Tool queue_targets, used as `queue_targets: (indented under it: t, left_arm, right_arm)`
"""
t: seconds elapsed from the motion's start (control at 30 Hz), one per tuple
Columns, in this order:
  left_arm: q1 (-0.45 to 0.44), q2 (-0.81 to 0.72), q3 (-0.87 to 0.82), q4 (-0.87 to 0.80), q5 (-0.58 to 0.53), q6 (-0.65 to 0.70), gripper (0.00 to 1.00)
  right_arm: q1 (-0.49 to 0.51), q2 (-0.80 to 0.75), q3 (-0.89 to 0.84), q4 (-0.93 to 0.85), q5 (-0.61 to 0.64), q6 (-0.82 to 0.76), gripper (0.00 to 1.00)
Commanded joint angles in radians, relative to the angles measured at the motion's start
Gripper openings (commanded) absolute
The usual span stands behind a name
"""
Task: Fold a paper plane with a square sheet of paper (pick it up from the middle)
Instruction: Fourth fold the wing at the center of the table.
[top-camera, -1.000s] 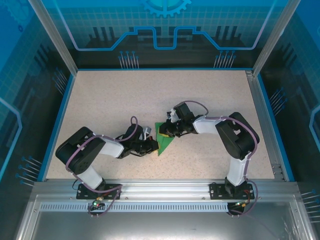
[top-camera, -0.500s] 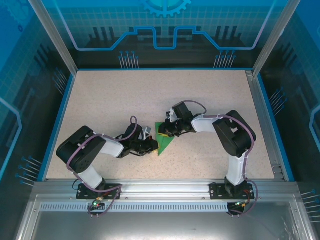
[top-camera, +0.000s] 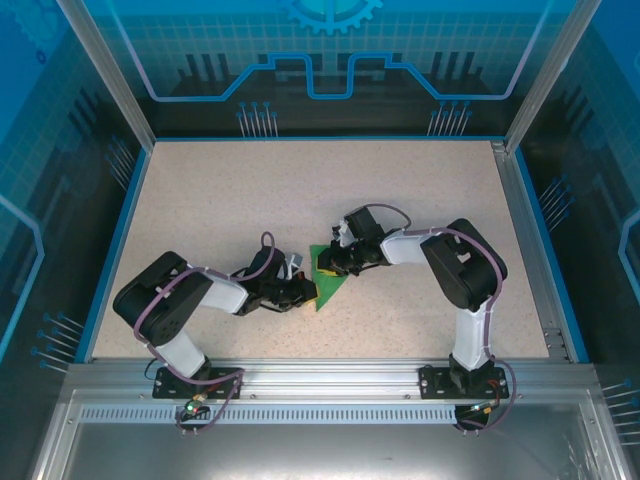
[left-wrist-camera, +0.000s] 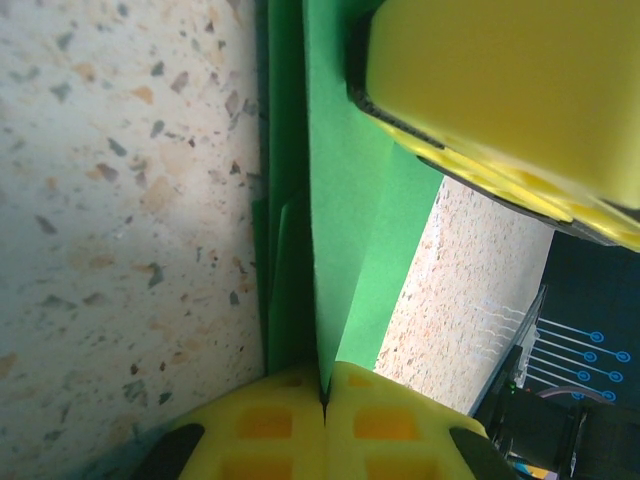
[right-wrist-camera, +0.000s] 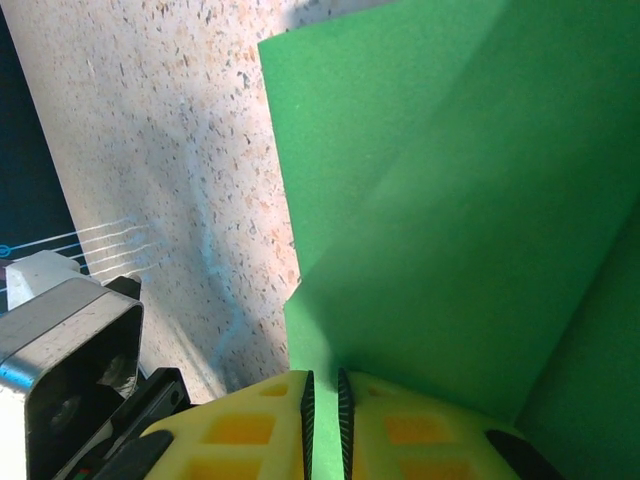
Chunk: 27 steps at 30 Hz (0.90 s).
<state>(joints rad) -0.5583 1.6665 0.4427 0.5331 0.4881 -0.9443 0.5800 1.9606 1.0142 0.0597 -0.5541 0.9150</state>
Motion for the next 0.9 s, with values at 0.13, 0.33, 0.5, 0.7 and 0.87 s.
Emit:
queue_targets:
  t: [0.13,0.33,0.5,0.7,0.87]
  left_arm:
    - [-0.005,0.056,-0.006,-0.143,-0.044,0.016,0.09]
    - [-0.007,-0.006,-0.005,-0.159,-0.022,0.021,0.2]
    - [-0.012,-0.074,0.015,-0.207,-0.02,0.035,0.22]
    - [-0.016,-0.111,0.023,-0.232,-0.047,0.027,0.22]
    - [-0.017,-0.122,0.033,-0.233,-0.041,0.029,0.2]
  right_arm:
    - [-0.013,0.056,0.003,-0.067,0.041,-0.018,0.17]
    - [-0.012,0.067,-0.018,-0.065,0.048,-0.014,0.16]
    - [-0.014,0.07,-0.021,-0.064,0.043,-0.018,0.16]
    - [-0.014,0.069,-0.017,-0.069,0.041,-0.023,0.16]
    - [-0.014,0.07,-0.02,-0.07,0.039,-0.025,0.16]
